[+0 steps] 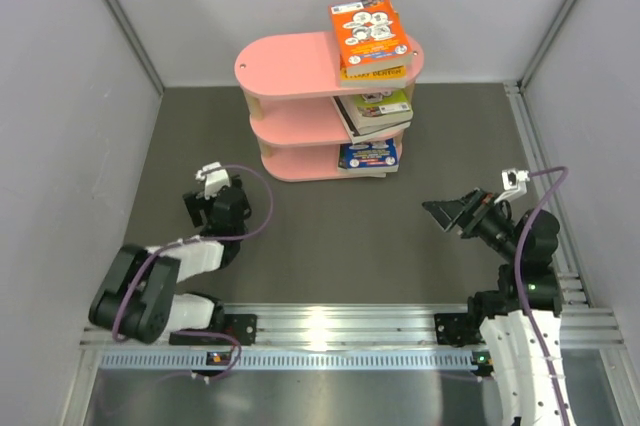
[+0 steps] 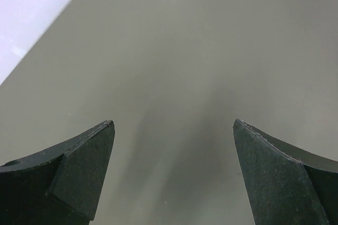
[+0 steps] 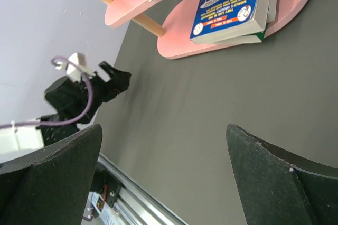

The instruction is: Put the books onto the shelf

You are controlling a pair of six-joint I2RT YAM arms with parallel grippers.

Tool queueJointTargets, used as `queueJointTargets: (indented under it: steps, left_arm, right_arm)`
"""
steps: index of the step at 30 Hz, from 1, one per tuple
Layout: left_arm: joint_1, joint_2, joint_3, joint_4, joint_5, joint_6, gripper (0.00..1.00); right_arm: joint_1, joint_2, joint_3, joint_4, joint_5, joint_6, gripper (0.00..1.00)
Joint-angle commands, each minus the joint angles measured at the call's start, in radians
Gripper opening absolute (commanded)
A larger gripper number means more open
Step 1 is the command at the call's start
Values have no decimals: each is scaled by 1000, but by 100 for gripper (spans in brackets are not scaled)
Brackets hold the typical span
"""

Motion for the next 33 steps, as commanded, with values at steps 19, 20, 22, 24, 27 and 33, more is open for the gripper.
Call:
queueJointTargets:
  steps: [19,20,22,24,27,33]
  left_arm:
    - [212,353,-29,702,435,155,96]
    - [212,346,-27,665,439,151,97]
    - [212,318,-7,607,438,133,99]
    - [212,317,-7,606,436,134,99]
    - [212,321,-7,613,436,139,99]
    - [212,320,-7,613,436,139,99]
  right_arm:
    - [9,243,80,122,284,-311,100]
    - [11,253,77,137,329,-325,100]
    - [9,315,95,127,347,-320,100]
    - [11,408,144,102,255,-340,100]
    - [11,515,149,145,151,-307,100]
    - [9,490,65,340,138,-280,100]
